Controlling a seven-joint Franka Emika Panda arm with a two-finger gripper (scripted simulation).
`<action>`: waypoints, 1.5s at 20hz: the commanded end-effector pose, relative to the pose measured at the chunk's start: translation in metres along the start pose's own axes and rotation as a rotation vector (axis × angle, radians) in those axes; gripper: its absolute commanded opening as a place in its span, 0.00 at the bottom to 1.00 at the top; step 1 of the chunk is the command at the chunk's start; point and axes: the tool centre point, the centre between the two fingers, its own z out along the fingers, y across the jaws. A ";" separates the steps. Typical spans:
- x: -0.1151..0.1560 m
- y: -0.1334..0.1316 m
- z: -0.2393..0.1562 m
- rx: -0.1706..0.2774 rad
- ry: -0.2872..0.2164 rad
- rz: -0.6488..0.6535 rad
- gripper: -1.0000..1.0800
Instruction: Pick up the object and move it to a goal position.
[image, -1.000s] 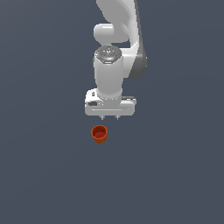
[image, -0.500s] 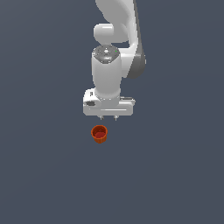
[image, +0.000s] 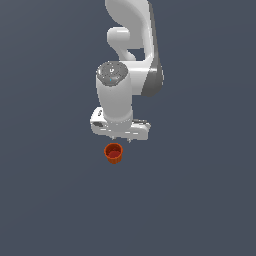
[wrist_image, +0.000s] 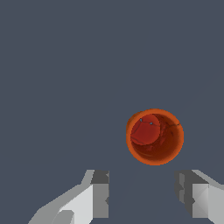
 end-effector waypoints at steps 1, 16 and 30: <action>0.005 0.003 0.005 0.012 -0.027 0.062 0.62; 0.039 0.022 0.045 0.091 -0.269 0.537 0.62; 0.050 0.030 0.076 0.120 -0.487 0.858 0.62</action>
